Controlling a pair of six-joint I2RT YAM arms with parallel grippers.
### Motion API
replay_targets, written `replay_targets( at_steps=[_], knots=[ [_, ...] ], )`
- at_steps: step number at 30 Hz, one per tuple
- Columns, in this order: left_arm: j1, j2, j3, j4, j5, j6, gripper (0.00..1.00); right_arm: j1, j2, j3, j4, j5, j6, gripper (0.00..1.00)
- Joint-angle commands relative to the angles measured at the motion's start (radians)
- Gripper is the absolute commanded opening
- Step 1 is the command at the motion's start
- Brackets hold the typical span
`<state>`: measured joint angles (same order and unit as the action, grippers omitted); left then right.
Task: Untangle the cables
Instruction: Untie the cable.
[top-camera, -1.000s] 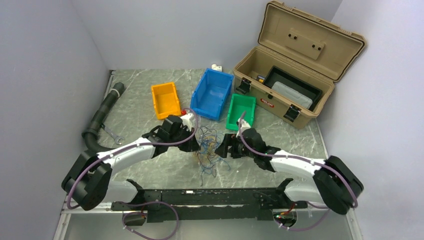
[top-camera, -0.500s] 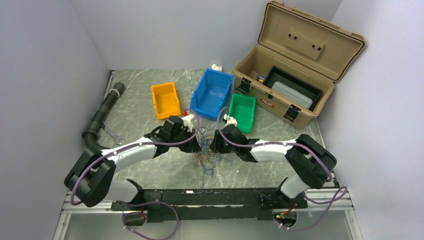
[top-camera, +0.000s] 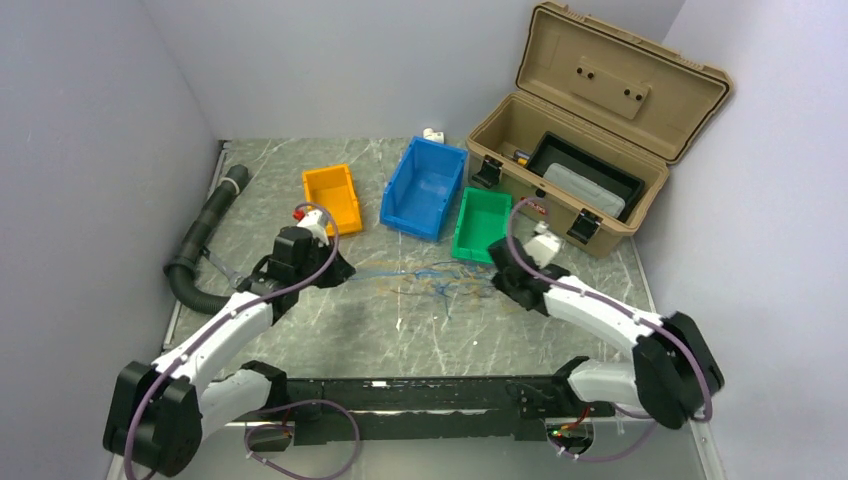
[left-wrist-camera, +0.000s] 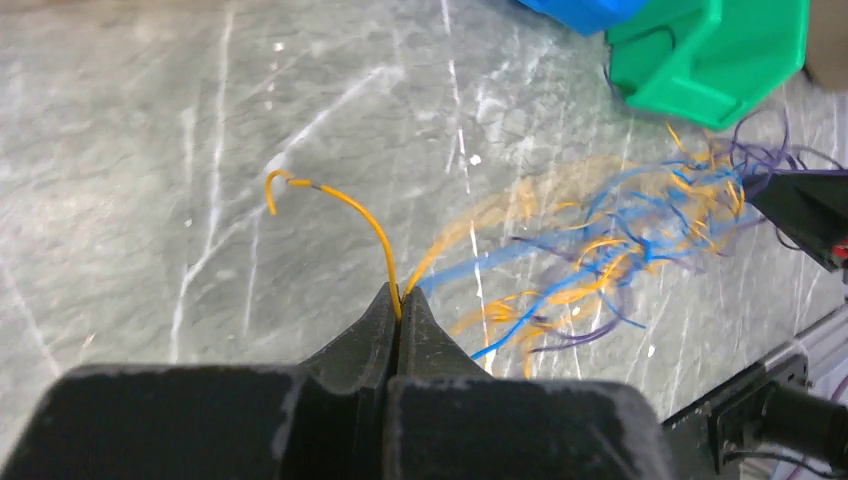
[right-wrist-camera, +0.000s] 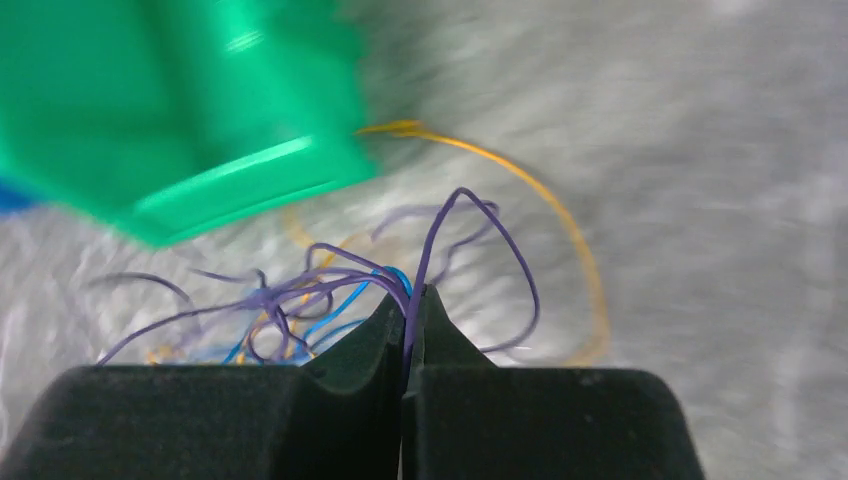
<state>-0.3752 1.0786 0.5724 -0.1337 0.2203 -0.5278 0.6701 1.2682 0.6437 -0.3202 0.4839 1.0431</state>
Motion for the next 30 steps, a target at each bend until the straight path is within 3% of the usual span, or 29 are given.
replay_targets(
  at_steps=[1, 7, 12, 18, 22, 23, 24, 25, 27, 30],
  knots=[
    [0.031, -0.088, -0.044, -0.074, -0.185, -0.074, 0.0, -0.139, -0.154, -0.062, -0.341, 0.15, 0.112, 0.0],
    [0.032, -0.087, -0.043, -0.043, -0.112, -0.033, 0.0, -0.156, -0.387, -0.097, -0.306, 0.13, 0.005, 0.0],
    [0.015, -0.074, -0.019, -0.025, -0.02, 0.032, 0.0, -0.157, -0.497, -0.095, -0.216, 0.025, -0.17, 0.0],
    [-0.116, -0.075, 0.067, -0.1, -0.096, 0.092, 0.0, -0.154, -0.584, -0.071, -0.15, -0.144, -0.322, 0.03],
    [-0.202, -0.074, 0.137, -0.143, -0.166, 0.124, 0.0, -0.155, -0.601, -0.042, -0.169, -0.179, -0.344, 0.13],
    [-0.209, -0.072, 0.151, -0.148, -0.166, 0.132, 0.0, -0.156, -0.598, -0.032, -0.176, -0.182, -0.349, 0.21],
    [-0.215, -0.07, 0.165, -0.151, -0.155, 0.139, 0.0, -0.154, -0.594, -0.025, -0.182, -0.19, -0.356, 0.37],
    [-0.216, -0.066, 0.175, -0.152, -0.142, 0.146, 0.0, -0.155, -0.59, -0.018, -0.183, -0.203, -0.37, 0.46],
    [-0.22, -0.055, 0.195, -0.16, -0.12, 0.165, 0.0, -0.155, -0.584, -0.009, -0.178, -0.235, -0.396, 0.58],
    [-0.226, -0.046, 0.214, -0.182, -0.132, 0.176, 0.0, -0.155, -0.584, -0.017, -0.134, -0.31, -0.445, 0.65]
  ],
)
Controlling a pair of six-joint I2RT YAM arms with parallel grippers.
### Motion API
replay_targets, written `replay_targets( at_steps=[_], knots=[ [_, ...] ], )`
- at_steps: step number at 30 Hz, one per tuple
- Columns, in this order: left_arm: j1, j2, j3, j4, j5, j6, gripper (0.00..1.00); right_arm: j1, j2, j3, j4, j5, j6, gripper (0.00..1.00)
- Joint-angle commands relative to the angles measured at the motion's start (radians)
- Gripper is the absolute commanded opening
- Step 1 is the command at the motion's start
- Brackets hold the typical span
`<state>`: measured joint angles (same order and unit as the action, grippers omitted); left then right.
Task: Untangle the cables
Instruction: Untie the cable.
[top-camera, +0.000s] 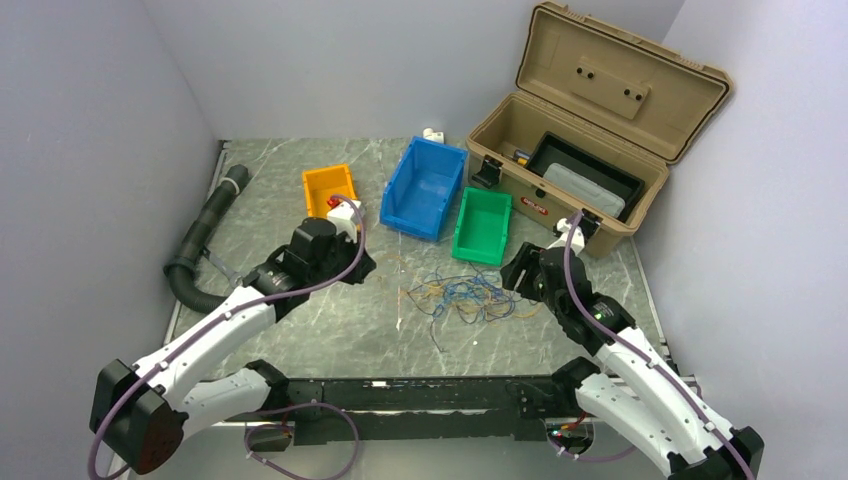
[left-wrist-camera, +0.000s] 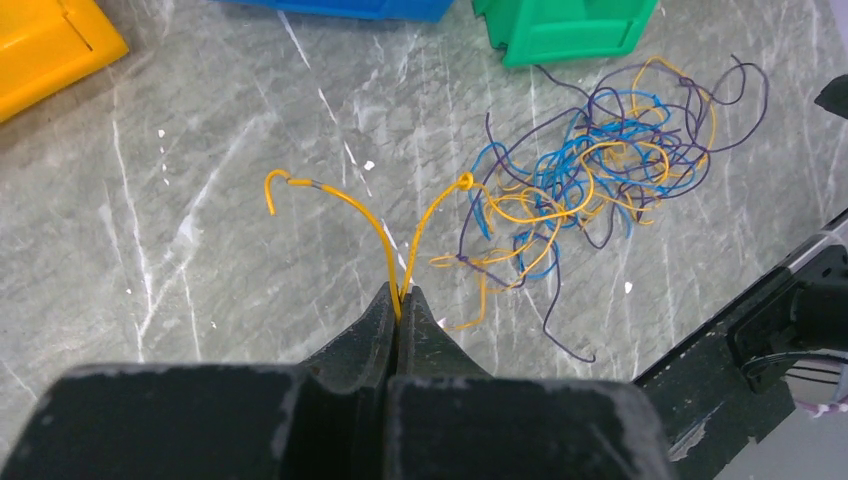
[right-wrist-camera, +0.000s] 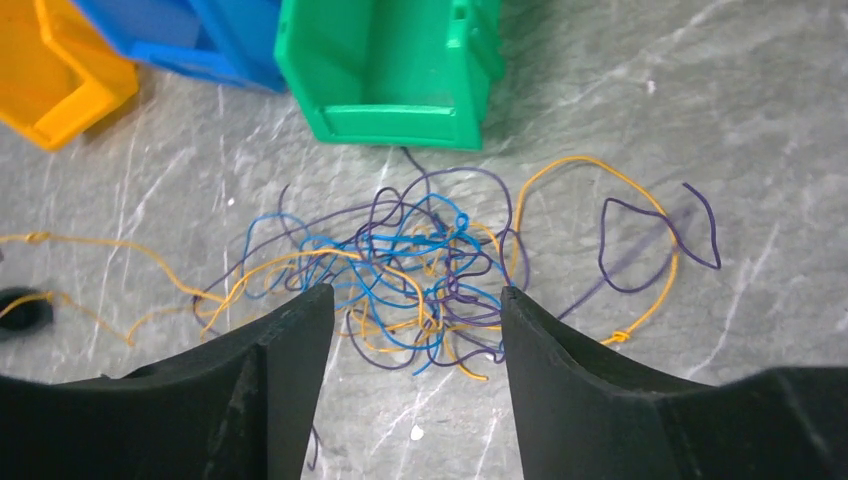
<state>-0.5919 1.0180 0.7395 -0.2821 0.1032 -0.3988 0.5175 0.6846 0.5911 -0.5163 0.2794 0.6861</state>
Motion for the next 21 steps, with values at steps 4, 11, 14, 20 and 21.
replay_targets(
  at_steps=[4, 11, 14, 20, 21],
  knots=[
    [-0.009, 0.023, 0.047, -0.047, -0.057, 0.042, 0.0, -0.001, 0.014, 0.021, 0.123, -0.187, -0.119, 0.68],
    [-0.011, 0.016, 0.068, -0.044, -0.031, 0.063, 0.0, 0.015, 0.134, 0.002, 0.286, -0.368, -0.178, 0.85],
    [-0.011, 0.019, 0.091, -0.055, -0.016, 0.072, 0.0, 0.066, 0.227, 0.029, 0.333, -0.329, -0.176, 0.85],
    [-0.013, 0.012, 0.107, -0.053, 0.015, 0.062, 0.0, 0.248, 0.395, 0.137, 0.362, -0.163, -0.154, 0.85],
    [-0.014, 0.01, 0.109, -0.052, 0.021, 0.06, 0.0, 0.273, 0.428, 0.157, 0.359, -0.136, -0.143, 0.85]
  ],
)
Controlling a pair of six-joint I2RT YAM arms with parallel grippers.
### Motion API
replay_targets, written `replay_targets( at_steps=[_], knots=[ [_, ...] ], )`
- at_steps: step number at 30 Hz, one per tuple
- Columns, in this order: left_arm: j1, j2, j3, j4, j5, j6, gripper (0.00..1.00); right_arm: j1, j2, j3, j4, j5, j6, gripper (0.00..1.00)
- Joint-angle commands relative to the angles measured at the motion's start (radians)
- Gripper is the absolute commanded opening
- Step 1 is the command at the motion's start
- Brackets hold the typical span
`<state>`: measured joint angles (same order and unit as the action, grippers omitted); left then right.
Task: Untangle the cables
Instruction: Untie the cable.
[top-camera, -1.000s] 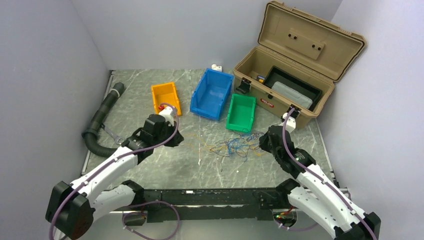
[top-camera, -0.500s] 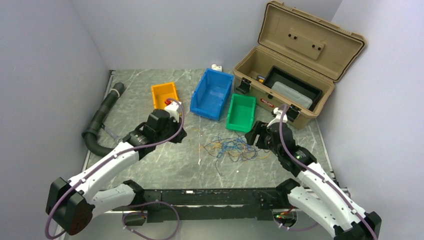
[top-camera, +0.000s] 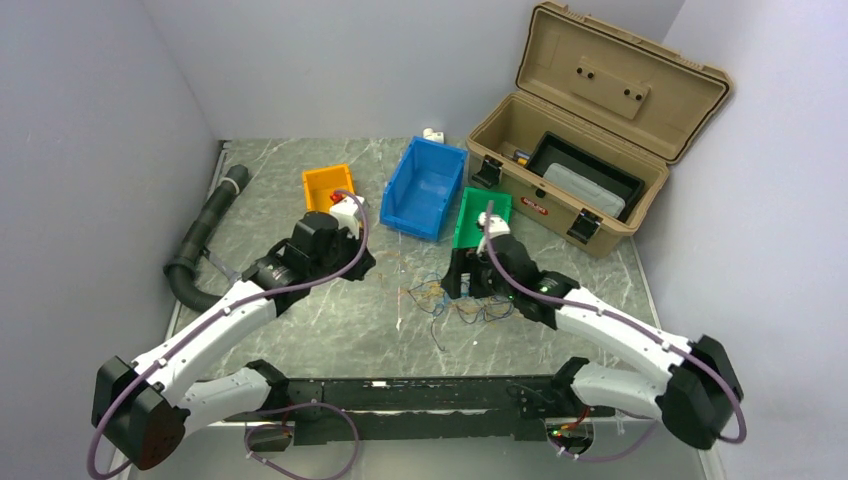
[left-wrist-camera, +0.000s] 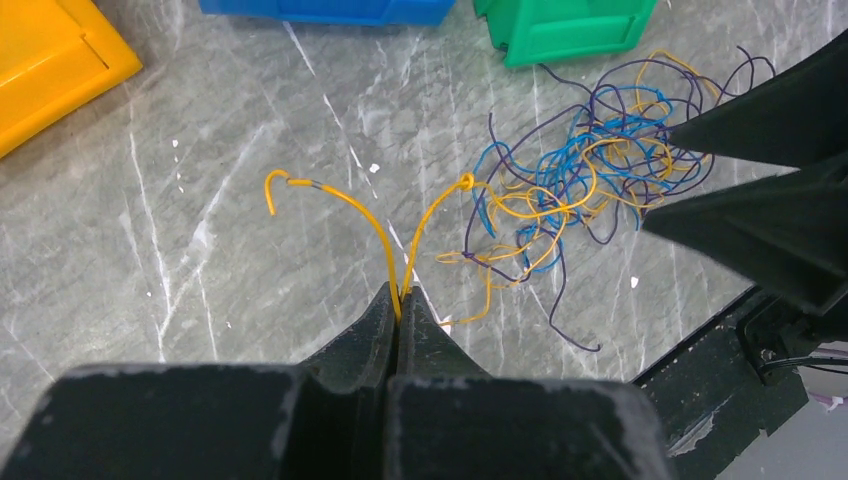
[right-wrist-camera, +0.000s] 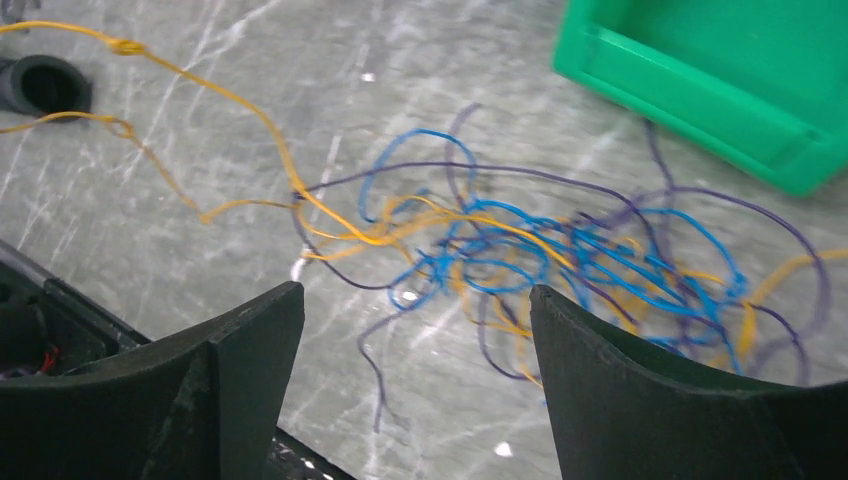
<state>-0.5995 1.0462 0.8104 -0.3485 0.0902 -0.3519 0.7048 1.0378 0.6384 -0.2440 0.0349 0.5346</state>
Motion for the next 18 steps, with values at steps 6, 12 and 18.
replay_targets(
  at_steps=[6, 12, 18],
  knots=[
    [-0.013, -0.036, 0.068, -0.003, 0.055, 0.004, 0.0, 0.137, 0.237, 0.181, 0.031, 0.294, 0.122, 0.88],
    [-0.044, -0.045, 0.166, -0.052, 0.11, 0.001, 0.0, 0.17, 0.345, 0.178, 0.075, 0.32, 0.135, 0.89],
    [-0.049, -0.074, 0.264, -0.076, 0.092, -0.013, 0.0, 0.184, 0.407, 0.162, 0.032, 0.367, 0.171, 0.89]
  ],
)
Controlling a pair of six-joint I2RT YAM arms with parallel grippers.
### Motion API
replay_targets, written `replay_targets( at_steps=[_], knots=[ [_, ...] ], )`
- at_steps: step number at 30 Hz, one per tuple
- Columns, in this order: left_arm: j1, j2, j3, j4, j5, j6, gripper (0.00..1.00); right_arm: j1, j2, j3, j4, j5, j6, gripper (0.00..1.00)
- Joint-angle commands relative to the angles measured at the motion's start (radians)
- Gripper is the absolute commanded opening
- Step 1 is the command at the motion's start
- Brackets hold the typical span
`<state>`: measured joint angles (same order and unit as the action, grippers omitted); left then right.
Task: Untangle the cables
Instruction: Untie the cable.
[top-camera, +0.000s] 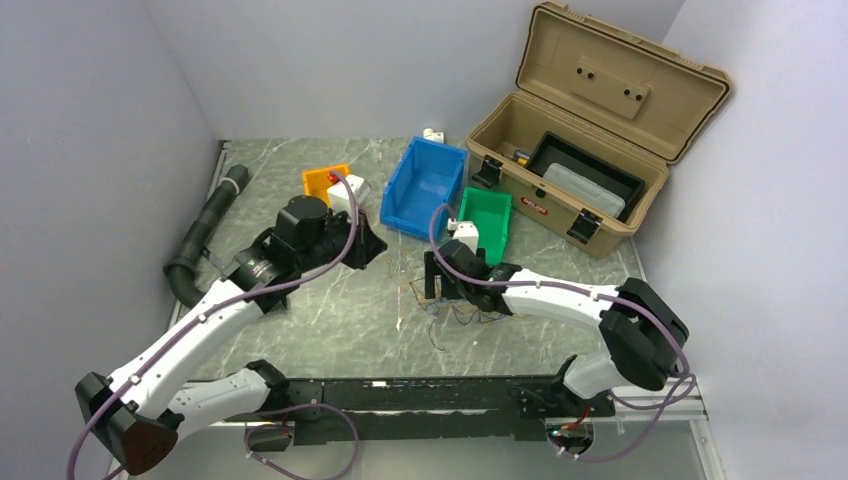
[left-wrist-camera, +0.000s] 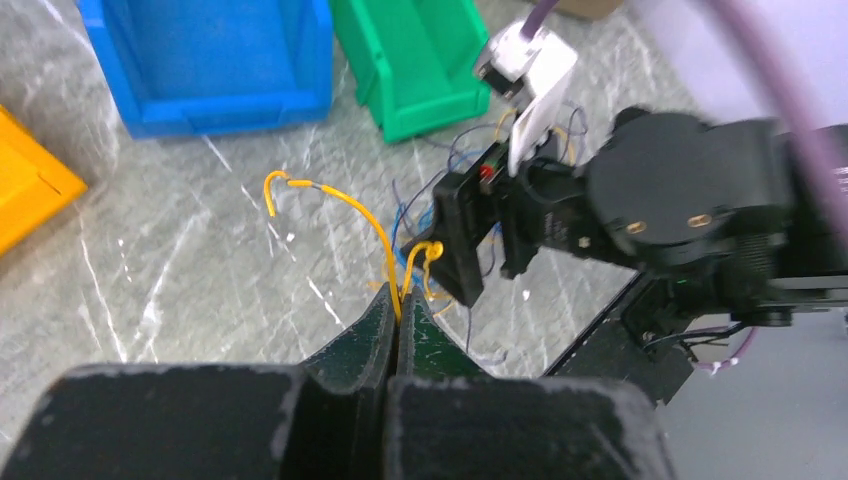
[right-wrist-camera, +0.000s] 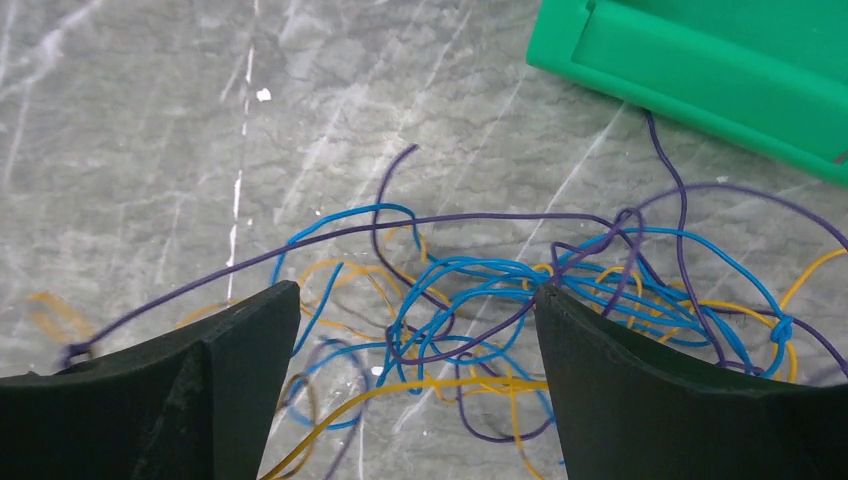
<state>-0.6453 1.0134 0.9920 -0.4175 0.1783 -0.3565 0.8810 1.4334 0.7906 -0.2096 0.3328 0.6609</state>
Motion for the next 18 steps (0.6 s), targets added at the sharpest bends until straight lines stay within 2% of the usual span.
replay_targets(
  at_steps=[1, 7, 12, 18],
  knots=[
    [-0.002, -0.044, 0.108, -0.018, -0.017, -0.006, 0.0, 0.007, 0.009, -0.002, -0.014, 0.081, 0.057, 0.89],
    [0.002, -0.033, 0.334, -0.161, -0.23, 0.041, 0.0, -0.015, -0.086, -0.145, -0.063, 0.132, 0.152, 0.87],
    [0.03, -0.012, 0.472, -0.258, -0.401, 0.069, 0.0, -0.069, -0.199, -0.215, -0.229, 0.229, 0.319, 0.8],
    [0.068, -0.014, 0.49, -0.285, -0.46, 0.083, 0.0, -0.142, -0.42, -0.285, -0.308, 0.254, 0.359, 0.78]
  ],
)
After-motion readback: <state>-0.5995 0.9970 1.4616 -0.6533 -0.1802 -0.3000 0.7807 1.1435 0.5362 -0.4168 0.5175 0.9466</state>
